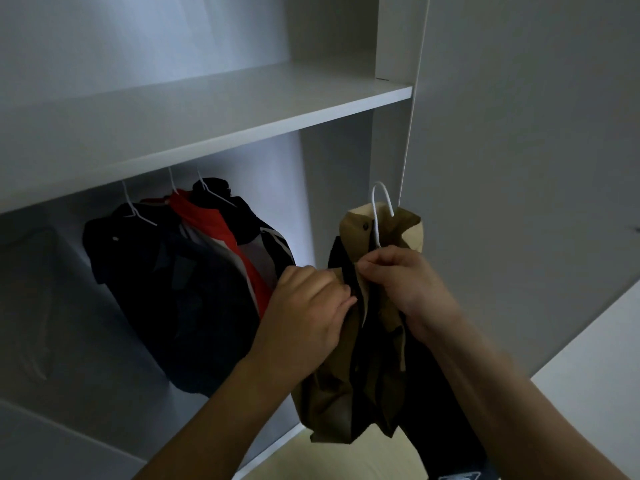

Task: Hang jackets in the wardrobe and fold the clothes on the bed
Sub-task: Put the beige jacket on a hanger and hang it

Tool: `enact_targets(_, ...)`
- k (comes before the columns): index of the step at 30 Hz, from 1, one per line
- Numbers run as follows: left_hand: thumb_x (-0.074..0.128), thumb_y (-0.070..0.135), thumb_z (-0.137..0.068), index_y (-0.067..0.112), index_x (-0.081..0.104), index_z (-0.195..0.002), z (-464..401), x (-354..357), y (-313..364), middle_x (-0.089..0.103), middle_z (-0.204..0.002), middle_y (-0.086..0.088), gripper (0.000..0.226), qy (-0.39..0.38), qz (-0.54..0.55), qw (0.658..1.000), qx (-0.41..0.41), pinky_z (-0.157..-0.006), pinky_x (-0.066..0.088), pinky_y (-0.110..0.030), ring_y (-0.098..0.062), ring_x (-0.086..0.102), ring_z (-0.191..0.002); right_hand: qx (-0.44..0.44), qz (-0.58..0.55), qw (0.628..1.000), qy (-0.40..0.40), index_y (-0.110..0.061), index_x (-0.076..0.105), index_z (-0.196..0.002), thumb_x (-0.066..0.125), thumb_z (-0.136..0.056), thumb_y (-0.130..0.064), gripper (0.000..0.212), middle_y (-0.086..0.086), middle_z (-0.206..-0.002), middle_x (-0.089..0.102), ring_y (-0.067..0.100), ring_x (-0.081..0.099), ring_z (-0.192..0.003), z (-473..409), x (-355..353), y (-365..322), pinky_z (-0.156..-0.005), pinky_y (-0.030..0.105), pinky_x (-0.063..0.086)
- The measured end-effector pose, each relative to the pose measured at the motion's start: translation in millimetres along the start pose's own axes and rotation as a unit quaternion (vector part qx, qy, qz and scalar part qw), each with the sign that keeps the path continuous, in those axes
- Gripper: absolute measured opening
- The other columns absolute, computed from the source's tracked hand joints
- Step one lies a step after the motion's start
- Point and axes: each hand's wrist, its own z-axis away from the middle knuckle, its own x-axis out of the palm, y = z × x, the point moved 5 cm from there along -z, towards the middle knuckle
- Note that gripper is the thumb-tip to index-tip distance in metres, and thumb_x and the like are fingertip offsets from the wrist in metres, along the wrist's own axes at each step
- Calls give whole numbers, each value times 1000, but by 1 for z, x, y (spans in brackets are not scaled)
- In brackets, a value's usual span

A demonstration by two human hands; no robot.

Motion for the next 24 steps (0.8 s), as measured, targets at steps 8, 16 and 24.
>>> enact_targets(8, 58, 41, -88, 22, 65, -84, -3, -15, -25, 54, -83, 14, 21, -57, 168, 979, -102, -81, 36, -24, 1, 45, -87, 14, -72, 997, 2, -17, 74, -70, 64, -90, -11, 23, 5, -76, 72, 22, 68, -78, -11, -2, -1, -73, 33, 55)
enact_targets(16, 72, 28, -83, 8, 71, -106, -16, 21, -51, 72, -104, -15, 31, -247, 489, 737, -396, -99, 50, -50, -30, 69, -100, -23, -41, 999, -25, -9, 72, -90, 62, -93, -14, 11, 8, -88, 73, 19, 69, -83, -20, 0, -19, -75, 29, 55)
enact_targets(24, 65, 28, -81, 4, 68, -85, -7, 20, -72, 62, -86, -18, 24, -232, 493, 647, -534, -76, 45, -35, -28, 60, -79, -25, -35, 994, -96, -10, 65, -63, 68, -88, -20, 27, -3, -66, 59, 11, 59, -70, -2, -3, 9, -71, 27, 43)
